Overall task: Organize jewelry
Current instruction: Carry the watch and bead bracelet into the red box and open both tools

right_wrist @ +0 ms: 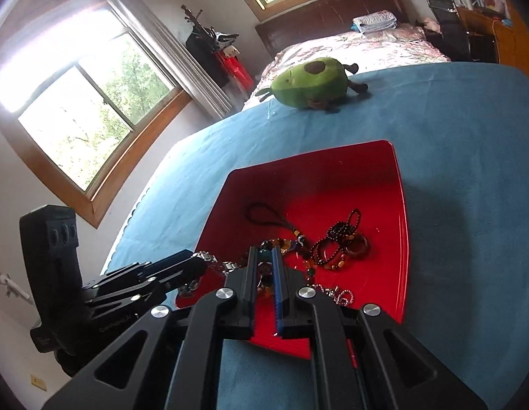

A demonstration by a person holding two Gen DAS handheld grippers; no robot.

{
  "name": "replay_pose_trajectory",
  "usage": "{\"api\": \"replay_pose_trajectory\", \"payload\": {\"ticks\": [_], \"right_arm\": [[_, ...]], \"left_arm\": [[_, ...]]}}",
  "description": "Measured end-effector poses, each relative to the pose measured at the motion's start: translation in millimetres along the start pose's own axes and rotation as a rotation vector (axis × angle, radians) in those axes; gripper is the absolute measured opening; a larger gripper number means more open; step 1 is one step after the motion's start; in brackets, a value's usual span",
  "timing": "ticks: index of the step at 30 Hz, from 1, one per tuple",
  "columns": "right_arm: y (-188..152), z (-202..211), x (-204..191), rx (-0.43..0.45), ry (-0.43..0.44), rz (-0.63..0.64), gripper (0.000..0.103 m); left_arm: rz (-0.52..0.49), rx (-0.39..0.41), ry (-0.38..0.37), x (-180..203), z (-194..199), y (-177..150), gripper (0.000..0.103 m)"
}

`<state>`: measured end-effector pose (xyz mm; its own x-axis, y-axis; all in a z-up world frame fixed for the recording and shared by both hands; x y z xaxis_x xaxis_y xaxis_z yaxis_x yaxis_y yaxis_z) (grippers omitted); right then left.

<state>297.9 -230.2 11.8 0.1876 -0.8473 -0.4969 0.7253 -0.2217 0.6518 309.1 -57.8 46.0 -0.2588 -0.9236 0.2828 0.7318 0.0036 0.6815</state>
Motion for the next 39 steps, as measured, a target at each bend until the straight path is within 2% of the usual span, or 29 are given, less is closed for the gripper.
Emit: {"api": "replay_pose_trajectory", "payload": {"ticks": [9,15,16,19,33,36,39], "right_arm": [[-6.8,-43.7,22.9,-0.079,-0.06,-0.017,0.007],[-7.5,-47.8,29.1,-0.087,-0.079,-0.028,0.007],[-7.6,-46.5,28.5,-0.087,-0.082,-0.026,0.01],[-6.4,-41.4,25.6,-0.067,-0.128,0.002,0.02],[-0.3,-17.8,17.3,-0.02,-0.176,0.035,0.022],[-0.2,-13.1,15.5,-0.013,-0.189,0.041,0.025],[-0.4,-9.4,10.8,-0.008,-0.202,0.058,0.033]], "left_arm": [[0.015,-0.084,0.035,-13.4,-55.5,1.9,0.028],[0.028,-0.097,0.05,-21.2,-64.9,-0.6,0.029],[0.029,-0.1,0.05,-21.4,-66.3,-0.2,0.027],[0.033,-0.096,0.045,-21.9,-64.8,0.3,0.027],[0.035,-0.044,0.07,-21.3,-41.7,5.8,0.028],[0.04,-0.038,0.079,-21.9,-37.3,5.1,0.034],[0.043,-0.031,0.095,-22.7,-31.2,4.7,0.041]]}}
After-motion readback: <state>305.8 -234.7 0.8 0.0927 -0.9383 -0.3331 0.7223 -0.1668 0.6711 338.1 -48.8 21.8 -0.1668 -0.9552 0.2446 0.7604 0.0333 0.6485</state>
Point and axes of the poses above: each gripper's, at about its wrist camera, not at the fingertips, and z roughly against the way its jaws point, x to its right, y to its top, the point moved 1 cm from there along -z, roughly the way its jaws point, and after that the axes turned 8 degrees about x, right-handed, at the moved point
